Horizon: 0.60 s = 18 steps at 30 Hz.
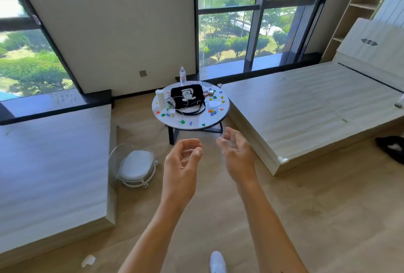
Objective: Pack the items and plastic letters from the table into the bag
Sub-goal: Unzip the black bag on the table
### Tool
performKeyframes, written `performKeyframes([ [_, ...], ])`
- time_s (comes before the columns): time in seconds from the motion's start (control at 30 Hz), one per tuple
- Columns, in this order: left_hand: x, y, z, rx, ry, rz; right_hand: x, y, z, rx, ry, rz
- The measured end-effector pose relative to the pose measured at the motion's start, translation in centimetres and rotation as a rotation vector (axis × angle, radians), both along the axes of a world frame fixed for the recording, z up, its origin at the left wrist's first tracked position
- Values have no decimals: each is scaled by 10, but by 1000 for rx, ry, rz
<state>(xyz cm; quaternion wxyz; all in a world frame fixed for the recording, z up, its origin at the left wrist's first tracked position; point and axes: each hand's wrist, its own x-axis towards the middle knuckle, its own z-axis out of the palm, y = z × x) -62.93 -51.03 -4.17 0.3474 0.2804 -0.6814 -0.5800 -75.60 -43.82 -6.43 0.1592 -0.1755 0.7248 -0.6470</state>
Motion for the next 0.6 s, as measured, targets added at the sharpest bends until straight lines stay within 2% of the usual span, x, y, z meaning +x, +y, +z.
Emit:
performKeyframes([
  [0.33,-157,-114,13,64,-25,129,-166,-131,11,71,-12,154],
  [0.6,-269,-224,-25,123,-77,88,-270,-236,-26,129,-42,143],
])
